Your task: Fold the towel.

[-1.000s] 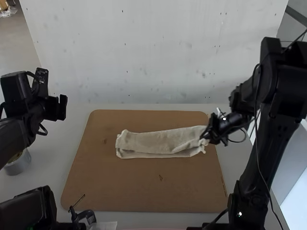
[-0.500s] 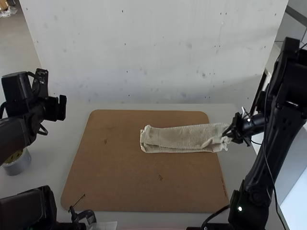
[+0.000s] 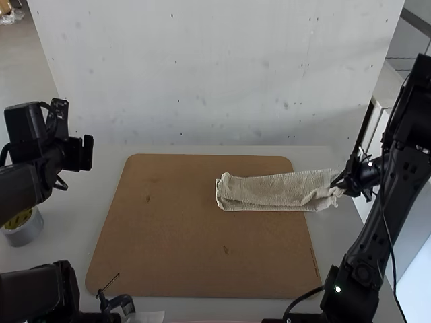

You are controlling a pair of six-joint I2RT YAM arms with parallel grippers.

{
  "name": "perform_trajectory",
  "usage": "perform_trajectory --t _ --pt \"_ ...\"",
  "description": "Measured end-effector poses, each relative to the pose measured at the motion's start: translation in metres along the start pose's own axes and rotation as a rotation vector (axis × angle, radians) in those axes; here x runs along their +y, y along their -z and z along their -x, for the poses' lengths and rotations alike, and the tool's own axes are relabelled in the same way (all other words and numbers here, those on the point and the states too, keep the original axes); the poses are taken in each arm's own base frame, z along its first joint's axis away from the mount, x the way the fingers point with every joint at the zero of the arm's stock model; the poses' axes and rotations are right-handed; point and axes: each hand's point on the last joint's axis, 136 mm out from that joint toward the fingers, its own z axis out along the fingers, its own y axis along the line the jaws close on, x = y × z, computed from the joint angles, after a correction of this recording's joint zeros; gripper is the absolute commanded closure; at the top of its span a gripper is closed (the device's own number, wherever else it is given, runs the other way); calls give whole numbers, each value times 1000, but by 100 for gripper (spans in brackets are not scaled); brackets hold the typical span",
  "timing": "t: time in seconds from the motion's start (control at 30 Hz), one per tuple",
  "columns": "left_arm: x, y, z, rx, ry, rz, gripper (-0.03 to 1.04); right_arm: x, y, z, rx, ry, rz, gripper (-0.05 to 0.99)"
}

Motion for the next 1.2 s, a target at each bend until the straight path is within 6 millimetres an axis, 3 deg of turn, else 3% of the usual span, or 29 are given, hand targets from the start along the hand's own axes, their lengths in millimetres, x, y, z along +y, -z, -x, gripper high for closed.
perform_trajectory --t 0.13,0.2,0.33,0.5,0.7,0.93,1.2 --pt "0 0 0 0 0 0 4 33 3 -6 28 36 32 91" --pt "0 0 0 0 0 0 4 71 13 -2 4 118 53 91" --pt "0 0 0 0 0 -1 4 120 19 -7 -11 210 88 91" --pt "0 0 0 -1 7 -2 4 160 -11 -35 57 277 135 91" --pt "-7 0 -13 22 17 -24 4 199 -61 -75 158 330 177 91" --pt "-1 1 -15 22 30 -21 4 239 -89 -93 192 375 206 91" --pt "1 2 -16 18 42 -29 4 234 -135 -109 279 327 178 91"
